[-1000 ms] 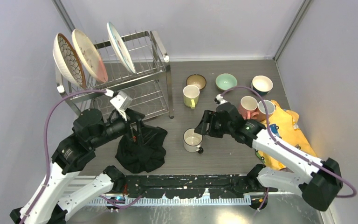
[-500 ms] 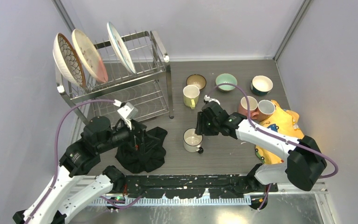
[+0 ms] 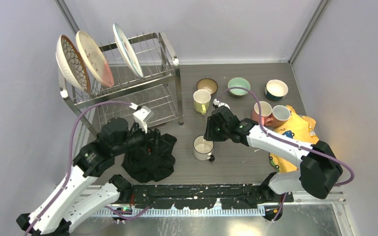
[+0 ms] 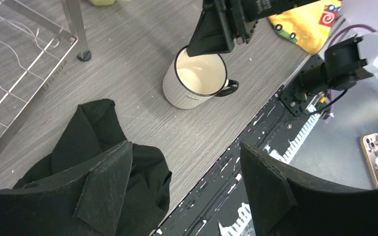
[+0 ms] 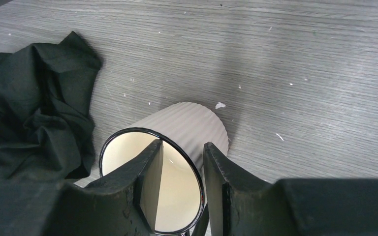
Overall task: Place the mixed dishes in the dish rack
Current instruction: Pick up the cup at the center of the board.
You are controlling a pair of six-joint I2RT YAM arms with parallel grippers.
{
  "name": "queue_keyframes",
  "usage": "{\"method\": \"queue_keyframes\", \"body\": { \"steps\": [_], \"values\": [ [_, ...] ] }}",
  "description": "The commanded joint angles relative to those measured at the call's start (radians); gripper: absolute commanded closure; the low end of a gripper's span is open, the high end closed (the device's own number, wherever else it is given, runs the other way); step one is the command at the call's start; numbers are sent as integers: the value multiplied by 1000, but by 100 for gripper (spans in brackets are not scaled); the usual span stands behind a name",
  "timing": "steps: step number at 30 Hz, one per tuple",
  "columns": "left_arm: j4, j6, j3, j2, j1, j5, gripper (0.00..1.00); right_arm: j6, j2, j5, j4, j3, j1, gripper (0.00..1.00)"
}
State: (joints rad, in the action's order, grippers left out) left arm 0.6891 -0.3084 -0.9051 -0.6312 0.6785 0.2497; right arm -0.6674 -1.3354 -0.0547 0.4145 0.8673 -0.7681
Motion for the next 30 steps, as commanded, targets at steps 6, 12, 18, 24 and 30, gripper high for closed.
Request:
{"method": "queue_keyframes", "body": {
  "steps": [6, 12, 18, 24, 30],
  "values": [
    [-109, -80, 5, -146, -2, 8, 23, -52, 25, 209, -164, -26, -7, 59],
    [-180, -169, 41, -234, 20, 7, 30, -88, 63, 218, -186, -53, -7, 49],
    [-244, -260, 77, -322, 136, -106, 33, -140, 216, 60, -100, -82, -7, 27],
    [-300, -331, 92, -425, 252, -347, 34, -173, 389, -85, -48, -136, -7, 8],
    [-388, -385, 114, -507, 255, -405, 39, -233, 511, -110, -31, -197, -8, 0]
  ]
}}
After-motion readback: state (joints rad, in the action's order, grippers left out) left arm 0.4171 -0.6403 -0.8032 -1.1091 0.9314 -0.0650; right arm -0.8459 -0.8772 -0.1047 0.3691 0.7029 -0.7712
